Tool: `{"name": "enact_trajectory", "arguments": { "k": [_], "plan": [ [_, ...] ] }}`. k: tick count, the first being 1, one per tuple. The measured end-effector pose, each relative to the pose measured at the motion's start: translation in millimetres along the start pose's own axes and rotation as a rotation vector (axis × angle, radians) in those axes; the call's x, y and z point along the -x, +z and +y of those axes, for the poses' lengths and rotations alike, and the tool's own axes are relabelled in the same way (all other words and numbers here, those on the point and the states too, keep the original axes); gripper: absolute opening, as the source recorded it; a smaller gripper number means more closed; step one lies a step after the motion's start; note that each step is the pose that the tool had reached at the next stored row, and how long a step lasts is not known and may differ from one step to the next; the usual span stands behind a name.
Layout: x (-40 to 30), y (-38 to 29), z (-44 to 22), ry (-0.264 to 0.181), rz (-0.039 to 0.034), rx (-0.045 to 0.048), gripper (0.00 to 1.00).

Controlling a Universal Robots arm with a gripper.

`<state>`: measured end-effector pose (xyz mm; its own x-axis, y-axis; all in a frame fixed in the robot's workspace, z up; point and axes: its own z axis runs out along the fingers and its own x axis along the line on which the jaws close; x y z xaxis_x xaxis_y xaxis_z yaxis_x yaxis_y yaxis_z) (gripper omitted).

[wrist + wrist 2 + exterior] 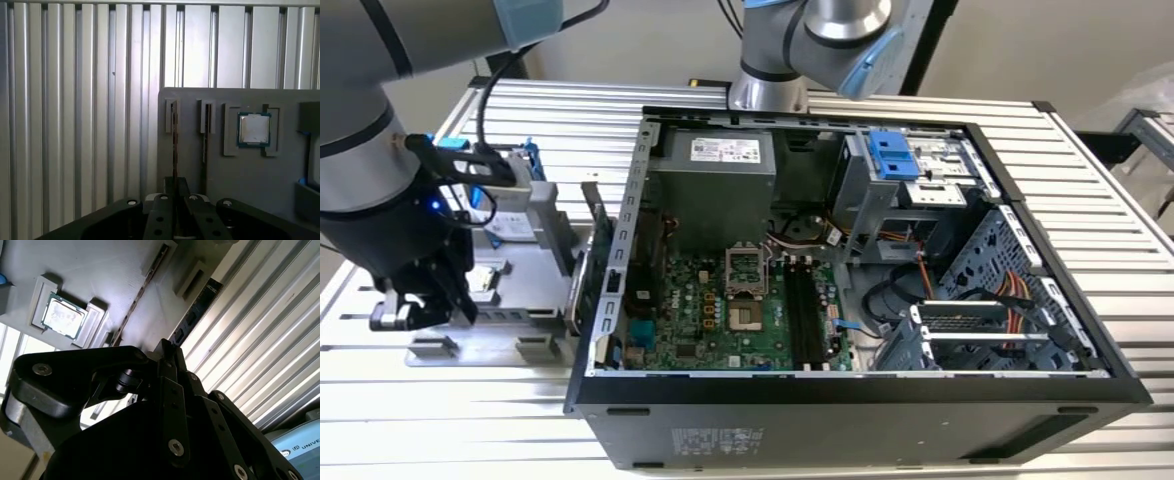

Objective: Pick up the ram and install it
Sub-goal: 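Pick up the ram and move it above insertion slot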

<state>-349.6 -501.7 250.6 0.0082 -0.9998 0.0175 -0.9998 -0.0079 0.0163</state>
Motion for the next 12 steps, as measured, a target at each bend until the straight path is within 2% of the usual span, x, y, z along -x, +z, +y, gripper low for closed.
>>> {"name": "enact_trajectory", "arguments": {
  "k": [12],
  "plan": [
    [-0.1, -6.4, 0.1, 0.005, -0.0003, 0.0, 0.0]
  ]
}}
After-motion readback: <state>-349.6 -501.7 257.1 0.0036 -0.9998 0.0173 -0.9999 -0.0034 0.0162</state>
